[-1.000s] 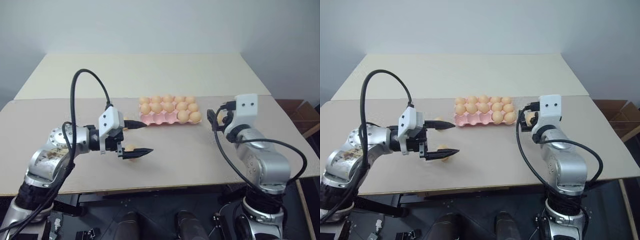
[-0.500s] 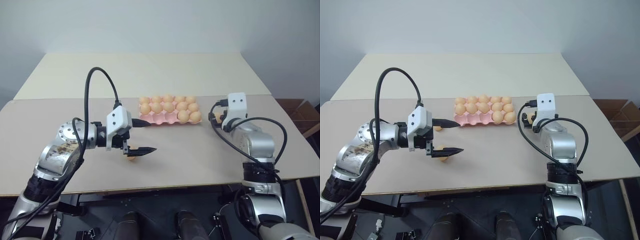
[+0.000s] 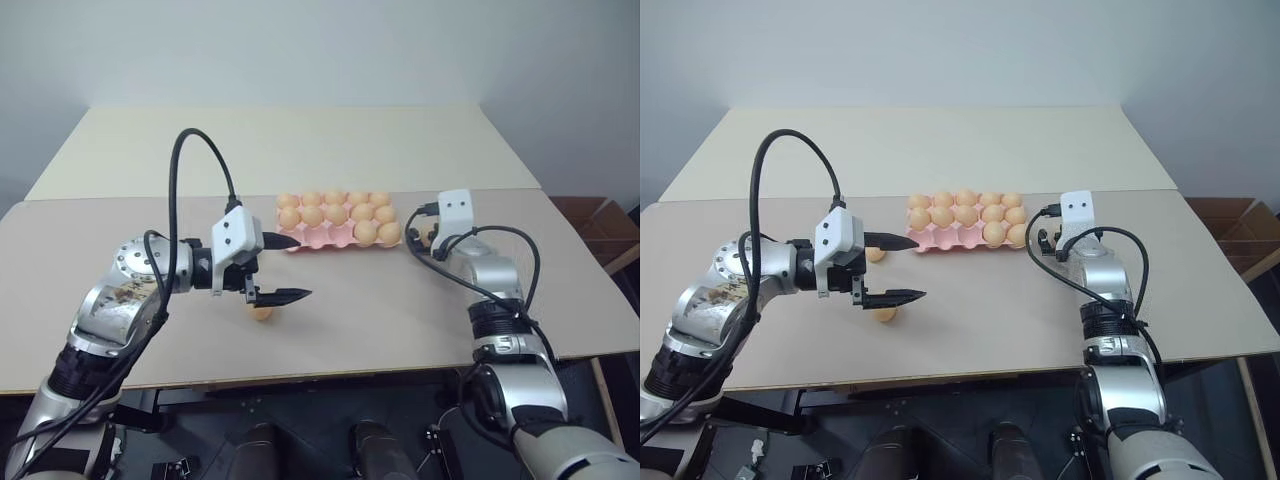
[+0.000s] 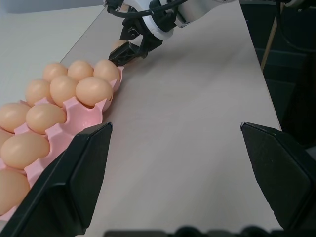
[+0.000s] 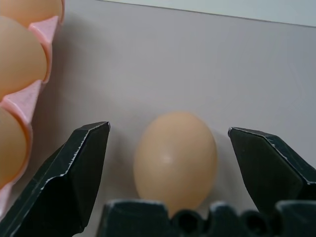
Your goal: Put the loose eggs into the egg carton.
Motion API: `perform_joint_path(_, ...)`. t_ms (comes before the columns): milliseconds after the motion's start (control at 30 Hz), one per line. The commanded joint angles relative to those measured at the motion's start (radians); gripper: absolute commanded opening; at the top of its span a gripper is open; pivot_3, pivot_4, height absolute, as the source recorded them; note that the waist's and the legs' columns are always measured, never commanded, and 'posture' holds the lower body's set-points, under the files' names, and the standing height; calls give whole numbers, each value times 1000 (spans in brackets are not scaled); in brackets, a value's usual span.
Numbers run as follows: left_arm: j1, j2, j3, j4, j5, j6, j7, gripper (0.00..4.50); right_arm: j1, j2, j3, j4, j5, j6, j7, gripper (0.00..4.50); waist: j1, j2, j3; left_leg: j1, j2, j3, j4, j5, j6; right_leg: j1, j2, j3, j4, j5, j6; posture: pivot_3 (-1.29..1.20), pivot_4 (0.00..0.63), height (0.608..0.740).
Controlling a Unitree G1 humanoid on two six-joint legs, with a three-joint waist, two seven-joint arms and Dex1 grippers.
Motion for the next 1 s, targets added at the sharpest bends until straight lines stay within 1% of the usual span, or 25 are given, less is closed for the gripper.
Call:
perform_joint_path(33,-8,11,37,-4,6,-22,7,4500,-42,-2,-12,36,-3,-56,-14,3597,0,0,0,0,0,0,0,0,0,0,0,0,0,0,0,0,150,740)
perform_joint_path(133,10,24,51,3,11,-25,10,4500,-48,-4,-17,50,4,-68,-17,2415,0,0,0,0,0,0,0,0,0,0,0,0,0,0,0,0,150,740)
perform_joint_path(167,15,28,55,5,12,-25,10,4500,-48,-4,-18,49,6,-69,-16,2129,-1,0,0,0,0,0,0,0,0,0,0,0,0,0,0,0,150,740)
perform_joint_path(200,28,35,67,3,7,-21,12,4500,-43,-4,-23,33,15,-67,-7,1944,-1,0,0,0,0,0,0,0,0,0,0,0,0,0,0,0,150,740)
perform_joint_path(300,76,64,110,-13,0,-12,17,4500,-5,-10,-13,-77,27,-57,28,1893,-3,1,0,0,0,0,0,0,0,-1,0,0,0,0,0,0,150,740)
perform_joint_path(400,130,93,164,-23,-1,-9,34,4500,81,-5,26,-353,45,16,72,1891,-1,2,1,0,0,0,-1,0,0,-1,0,0,0,0,0,0,150,740)
perform_joint_path(467,166,109,193,-30,-3,-10,40,4500,134,33,47,-554,74,94,77,1891,-1,2,2,0,0,0,-3,0,0,-2,0,0,0,0,0,0,150,740)
perform_joint_path(500,179,115,201,-33,-5,-10,42,4500,151,50,56,-621,83,126,72,1891,-2,2,2,-1,0,0,-3,0,0,-2,0,0,0,0,0,0,150,740)
perform_joint_path(533,187,117,206,-36,-7,-10,43,4500,161,61,61,-662,86,150,67,1891,-3,2,2,0,1,0,-3,0,0,-2,0,0,1,0,0,0,150,740)
perform_joint_path(633,228,131,232,-49,-10,-10,46,4500,193,136,130,-789,97,220,56,1890,-1,2,2,1,1,0,-3,0,0,-2,0,0,1,0,0,0,150,740)
perform_joint_path(700,243,137,242,-55,-14,-8,48,4500,198,176,154,-802,102,234,50,1890,0,2,2,1,1,0,-3,0,0,-1,0,0,1,0,0,0,150,740)
perform_joint_path(767,255,142,251,-59,-16,-7,50,4500,198,207,187,-759,86,191,46,1871,3,2,2,1,1,0,-3,0,0,-1,0,-1,1,0,0,0,150,740)
perform_joint_path(833,263,144,256,-66,-18,-4,57,4500,187,234,194,-717,86,162,46,1871,4,3,2,1,1,0,-3,0,0,-1,-1,-1,1,0,0,0,150,740)
perform_joint_path(1000,284,147,270,-87,-27,6,66,4500,161,246,224,-632,68,93,64,1871,3,3,2,1,0,0,-3,0,0,-1,-1,-1,0,0,0,0,150,740)
